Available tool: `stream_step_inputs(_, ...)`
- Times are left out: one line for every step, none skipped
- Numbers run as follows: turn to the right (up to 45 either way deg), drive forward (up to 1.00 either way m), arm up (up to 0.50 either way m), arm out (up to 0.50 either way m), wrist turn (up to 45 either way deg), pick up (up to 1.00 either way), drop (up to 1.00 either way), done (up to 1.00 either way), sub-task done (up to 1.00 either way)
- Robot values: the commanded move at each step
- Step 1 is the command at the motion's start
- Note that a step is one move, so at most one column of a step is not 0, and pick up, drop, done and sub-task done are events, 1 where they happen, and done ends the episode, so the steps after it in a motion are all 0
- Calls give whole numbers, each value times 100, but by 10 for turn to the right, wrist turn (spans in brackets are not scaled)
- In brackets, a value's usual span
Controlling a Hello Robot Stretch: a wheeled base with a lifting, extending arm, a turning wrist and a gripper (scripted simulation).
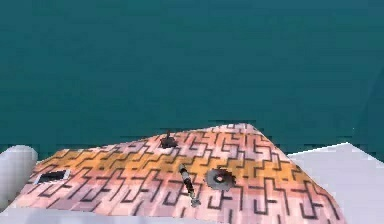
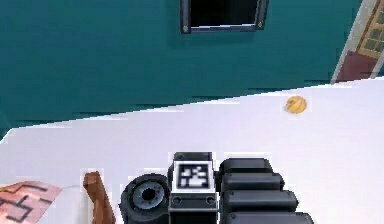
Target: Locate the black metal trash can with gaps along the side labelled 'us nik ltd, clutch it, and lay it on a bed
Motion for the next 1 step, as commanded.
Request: stream_step_inputs(-330, 0, 0, 0, 0, 0, 0, 0, 0)
